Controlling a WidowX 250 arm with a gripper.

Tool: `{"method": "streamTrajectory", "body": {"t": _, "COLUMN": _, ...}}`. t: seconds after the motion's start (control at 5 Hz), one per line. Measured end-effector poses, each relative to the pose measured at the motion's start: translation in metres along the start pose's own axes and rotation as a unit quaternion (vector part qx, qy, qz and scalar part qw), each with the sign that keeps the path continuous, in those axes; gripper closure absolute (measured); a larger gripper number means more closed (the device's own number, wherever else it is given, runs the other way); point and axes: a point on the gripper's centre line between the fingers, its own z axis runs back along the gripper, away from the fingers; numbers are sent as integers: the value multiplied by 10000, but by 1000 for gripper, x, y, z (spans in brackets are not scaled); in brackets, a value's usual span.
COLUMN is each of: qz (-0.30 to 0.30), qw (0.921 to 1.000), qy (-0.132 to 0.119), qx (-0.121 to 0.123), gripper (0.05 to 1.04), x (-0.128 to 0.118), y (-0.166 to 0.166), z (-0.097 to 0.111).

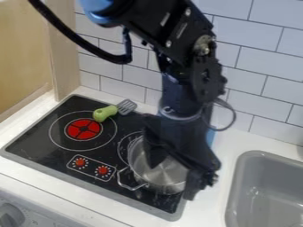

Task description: Move the spatula to the bottom side of the burner

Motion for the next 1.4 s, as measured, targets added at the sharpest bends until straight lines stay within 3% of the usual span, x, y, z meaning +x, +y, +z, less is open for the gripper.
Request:
{"method": "streamTrajectory", "body": {"t": 0.2, "qz": -156, "qw": 9996, "qy": -247, "qx": 51, "gripper": 85, "x": 3, "y": 3, "z": 13}}
{"method": "streamTrajectory", "body": {"t": 0.4, "qz": -44, "qw": 9994, "qy": -338, "qx": 105, "gripper": 85, "x": 2, "y": 8, "z": 22}}
{"method": "streamTrajectory", "body": {"t": 0.6, "qz": 463, "qw": 9981, "qy": -300, "qx": 262, "gripper": 85, "x": -1, "y": 36, "z": 22}}
{"method": "streamTrajectory", "body": {"t": 0.8, "qz": 837, "qw": 9950, "qy": -371, "qx": 387, "gripper": 85, "x": 13, "y": 65, "z": 27}}
{"method": "streamTrajectory", "body": {"t": 1.4, "qz": 1096, "qw": 9937, "qy": -99, "qx": 232, "gripper": 85, "x": 56, "y": 118, "z": -1}}
